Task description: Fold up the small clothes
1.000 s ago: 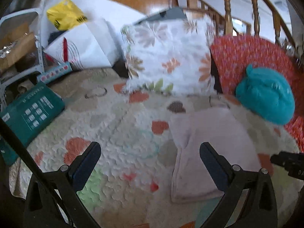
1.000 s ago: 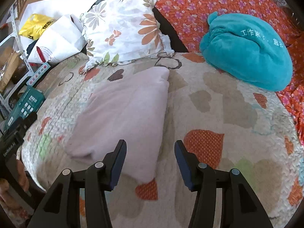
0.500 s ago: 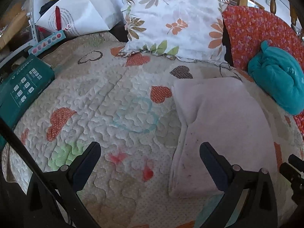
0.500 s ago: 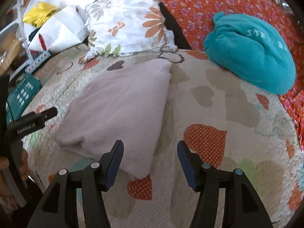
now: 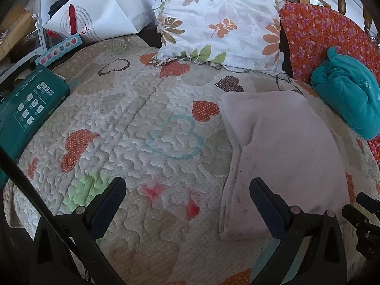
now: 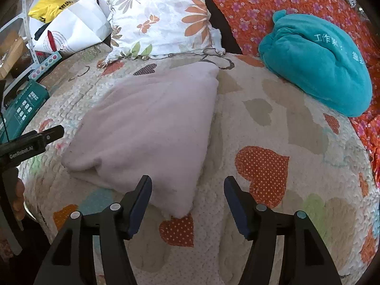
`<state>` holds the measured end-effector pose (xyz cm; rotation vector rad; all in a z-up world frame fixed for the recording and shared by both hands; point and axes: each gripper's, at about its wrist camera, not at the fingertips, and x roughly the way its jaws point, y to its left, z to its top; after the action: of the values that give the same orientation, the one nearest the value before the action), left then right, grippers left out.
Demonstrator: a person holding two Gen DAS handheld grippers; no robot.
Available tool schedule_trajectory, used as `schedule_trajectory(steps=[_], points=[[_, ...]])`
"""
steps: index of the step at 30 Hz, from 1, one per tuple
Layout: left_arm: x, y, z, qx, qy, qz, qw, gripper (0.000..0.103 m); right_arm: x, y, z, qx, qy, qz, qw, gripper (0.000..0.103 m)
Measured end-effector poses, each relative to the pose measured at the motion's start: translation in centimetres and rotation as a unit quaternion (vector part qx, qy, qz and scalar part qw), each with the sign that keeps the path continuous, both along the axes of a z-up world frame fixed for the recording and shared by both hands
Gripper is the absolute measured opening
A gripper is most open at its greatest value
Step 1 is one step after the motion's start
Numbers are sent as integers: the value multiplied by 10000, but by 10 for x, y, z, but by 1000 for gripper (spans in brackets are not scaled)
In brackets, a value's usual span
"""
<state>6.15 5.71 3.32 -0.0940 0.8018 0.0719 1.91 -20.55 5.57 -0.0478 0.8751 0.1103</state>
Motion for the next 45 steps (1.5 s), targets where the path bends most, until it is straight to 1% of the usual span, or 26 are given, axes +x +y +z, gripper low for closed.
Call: schedule_trajectory(steps=[3, 10, 13, 15, 16, 17, 18, 19, 21, 22, 23, 24, 26, 27, 28, 29, 30, 32, 35, 37, 39, 41, 42, 43, 44, 45], points=[[-1, 0, 0, 25, -5, -20, 10000, 103, 1, 1, -2, -55, 20, -23, 10000, 71], [0, 1, -5, 75, 110, 5, 9999, 103, 0, 2, -3, -151, 11, -71, 9999, 72], [1, 3, -8, 10, 209, 3, 9998, 103, -1, 0, -2, -208, -35, -161, 9996, 72], [0, 3, -8, -80, 224, -55, 9997, 103, -2, -3, 3, -202, -251, -311, 9990, 72], [-1, 2, -8, -120, 212, -83, 9997, 103, -3, -6, 9, -120, -465, -384, 9981, 71], [-1, 1, -7, -168, 173, -104, 9997, 103, -2, -6, 13, -60, -596, -405, 9974, 70], [-1, 0, -6, -214, 142, -126, 9996, 103, -1, -5, 18, 40, -743, -382, 9965, 62], [1, -1, -5, -255, 129, -150, 9995, 103, 2, -2, 20, 105, -778, -319, 9964, 52], [4, -6, -5, -367, 141, -224, 9990, 103, 11, 7, 17, 258, -624, -65, 9977, 49], [6, -9, -7, -396, 180, -267, 9987, 103, 14, 11, 12, 301, -472, 28, 9984, 49], [8, -12, -10, -393, 241, -306, 9985, 103, 18, 16, 3, 315, -216, 142, 9992, 49], [10, -15, -13, -359, 321, -342, 9983, 103, 22, 21, -9, 240, 112, 249, 9993, 49], [16, -25, -27, -46, 714, -423, 9965, 103, 26, 29, -29, -195, 523, 336, 9979, 49], [19, -29, -35, 171, 951, -451, 9943, 103, 23, 31, -30, -301, 483, 382, 9977, 50], [21, -32, -46, 299, 1198, -508, 9911, 103, 21, 32, -27, -341, 439, 408, 9976, 51], [21, -31, -48, 228, 1234, -515, 9908, 103, 18, 30, -23, -288, 440, 414, 9978, 51], [20, -27, -47, 101, 1212, -474, 9914, 103, 15, 28, -18, -184, 364, 376, 9985, 51], [17, -19, -38, -93, 1115, -442, 9927, 103, 7, 18, -1, 87, -34, 192, 9998, 51], [9, -6, -21, -337, 657, -268, 9969, 103, 0, 16, 19, 84, -598, 86, 9981, 51], [10, -1, -9, -553, 312, -133, 9979, 103, 0, 16, 21, 43, -680, 20, 9977, 51], [21, -6, -5, -603, 189, -105, 9979, 103, 4, 19, 14, 119, -493, 15, 9987, 51], [35, -17, -10, -513, 256, -214, 9981, 103, 13, 23, -3, 120, -162, 44, 9998, 51], [42, -24, -15, -360, 358, -283, 9983, 103, 16, 24, -11, 80, -1, 70, 9999, 51], [50, -33, -23, -38, 551, -314, 9980, 103, 19, 26, -19, 7, 164, 97, 9998, 51], [55, -41, -34, 324, 806, -331, 9957, 103, 19, 28, -27, -149, 291, 92, 9994, 51], [56, -44, -40, 417, 917, -362, 9943, 103, 18, 27, -29, -218, 320, 95, 9992, 55]])
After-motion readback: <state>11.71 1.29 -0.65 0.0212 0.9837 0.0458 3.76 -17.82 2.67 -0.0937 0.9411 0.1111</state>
